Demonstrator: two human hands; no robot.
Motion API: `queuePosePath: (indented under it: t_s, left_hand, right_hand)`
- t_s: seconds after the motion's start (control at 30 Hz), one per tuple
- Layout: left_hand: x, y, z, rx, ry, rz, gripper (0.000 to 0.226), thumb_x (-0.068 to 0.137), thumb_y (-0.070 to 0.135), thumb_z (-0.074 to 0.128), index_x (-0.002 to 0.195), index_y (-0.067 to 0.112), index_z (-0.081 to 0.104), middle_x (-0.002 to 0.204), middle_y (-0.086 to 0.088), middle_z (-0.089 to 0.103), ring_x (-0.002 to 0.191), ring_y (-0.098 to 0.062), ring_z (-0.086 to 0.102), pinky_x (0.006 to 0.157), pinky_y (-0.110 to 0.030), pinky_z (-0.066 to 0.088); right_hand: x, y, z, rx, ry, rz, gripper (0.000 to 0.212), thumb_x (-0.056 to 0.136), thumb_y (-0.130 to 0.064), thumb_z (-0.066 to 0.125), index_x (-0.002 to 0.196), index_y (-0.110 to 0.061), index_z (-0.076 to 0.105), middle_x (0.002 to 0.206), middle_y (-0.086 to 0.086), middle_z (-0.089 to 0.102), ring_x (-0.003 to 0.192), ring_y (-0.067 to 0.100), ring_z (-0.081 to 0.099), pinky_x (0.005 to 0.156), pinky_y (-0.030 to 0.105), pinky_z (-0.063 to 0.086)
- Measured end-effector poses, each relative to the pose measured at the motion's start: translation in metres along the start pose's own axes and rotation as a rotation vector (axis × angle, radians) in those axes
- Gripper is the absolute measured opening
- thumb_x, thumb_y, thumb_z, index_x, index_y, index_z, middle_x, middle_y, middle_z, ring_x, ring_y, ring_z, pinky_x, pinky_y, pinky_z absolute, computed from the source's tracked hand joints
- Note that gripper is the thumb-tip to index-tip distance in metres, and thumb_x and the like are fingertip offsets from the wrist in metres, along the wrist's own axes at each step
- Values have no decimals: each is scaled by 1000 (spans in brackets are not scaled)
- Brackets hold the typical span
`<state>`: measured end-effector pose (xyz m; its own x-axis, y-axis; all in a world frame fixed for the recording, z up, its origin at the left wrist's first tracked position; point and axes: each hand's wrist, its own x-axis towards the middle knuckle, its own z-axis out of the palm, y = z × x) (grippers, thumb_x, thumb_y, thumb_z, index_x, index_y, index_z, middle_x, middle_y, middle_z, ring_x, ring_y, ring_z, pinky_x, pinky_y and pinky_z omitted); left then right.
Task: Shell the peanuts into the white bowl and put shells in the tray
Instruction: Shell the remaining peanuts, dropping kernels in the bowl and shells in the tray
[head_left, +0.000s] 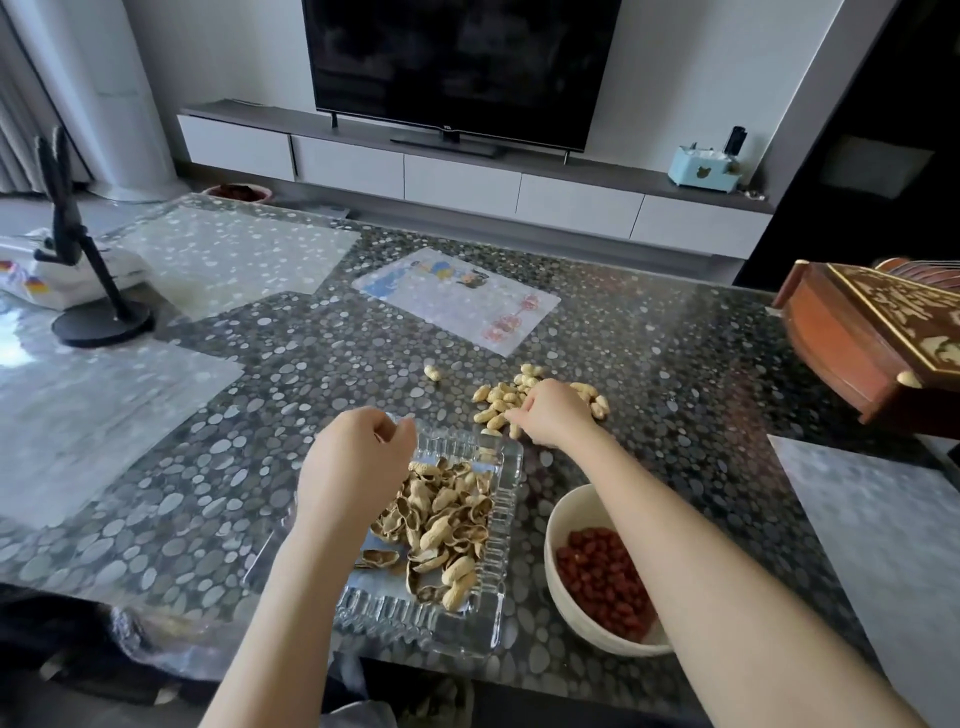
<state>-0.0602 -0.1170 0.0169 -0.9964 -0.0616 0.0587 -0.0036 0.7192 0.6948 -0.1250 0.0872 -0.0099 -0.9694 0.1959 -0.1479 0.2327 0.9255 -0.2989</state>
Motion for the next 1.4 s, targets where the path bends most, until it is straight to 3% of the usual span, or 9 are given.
queuePosePath:
  t_s: [0.17,0.27,0.4,0.67,0.77,0.9,1.03,1.23,1.4]
  left_hand:
    - [-2,7,1,-57,52,46,37,93,27,50,59,16,41,50,2,43,49,-19,46,46,-26,27]
    - [-2,12,1,-87,22,106,30,94,27,51,66,17,48,55,3,46,48,-13,40,45,-23,29]
    - [-13,23,0,-235,-71,248,10,90,25,60,80,23,60,65,6,58,55,-10,48,50,-12,39]
    - [-58,49,15,-484,-165,423,15,80,28,72,80,41,64,78,12,68,72,-1,62,66,-16,50]
    - [-69,56,24,-503,-136,512,13,81,27,70,77,38,65,79,9,65,74,-7,62,67,-23,50]
    - [-80,65,25,-787,-324,409,18,81,35,66,75,19,70,71,3,67,71,-8,63,66,-24,48]
    - [-84,70,35,-877,-418,342,24,84,37,61,73,15,64,65,-4,52,65,-17,45,65,-36,36]
    - [-90,75,40,-865,-407,356,21,89,30,60,71,19,63,60,8,50,60,-7,43,60,-23,35]
    - [-90,76,44,-837,-478,300,44,87,50,56,76,7,59,64,-2,44,63,-16,39,63,-35,35]
  right_hand:
    - [8,-5,4,46,-79,83,29,86,-16,59,62,-7,47,63,6,53,59,19,50,48,24,34]
    - [-11,-4,-11,629,-110,149,10,85,-1,59,77,-1,64,68,9,62,57,16,56,48,21,45]
    - [-66,-4,-41,1357,-304,123,12,91,-3,57,82,-2,64,67,7,62,53,10,59,46,18,51]
    - [-157,4,-40,1836,-385,181,18,73,-22,63,69,-5,68,56,1,51,40,5,44,35,15,36]
    - [-177,10,-38,1781,-289,128,24,76,-30,62,74,-6,61,55,2,49,42,7,43,37,17,35]
    - [-199,18,-33,1227,111,-148,40,86,-44,51,77,-7,63,55,-5,53,51,8,47,48,21,39]
    - [-205,26,-33,911,279,-343,28,89,-44,45,70,-25,52,57,-12,50,55,1,46,54,15,37]
    - [-202,36,-21,739,458,-423,28,97,-45,44,69,-38,46,59,-14,48,54,2,44,52,13,32]
    - [-203,36,-24,826,397,-402,29,98,-33,41,71,-32,51,60,-18,53,57,0,48,53,14,36]
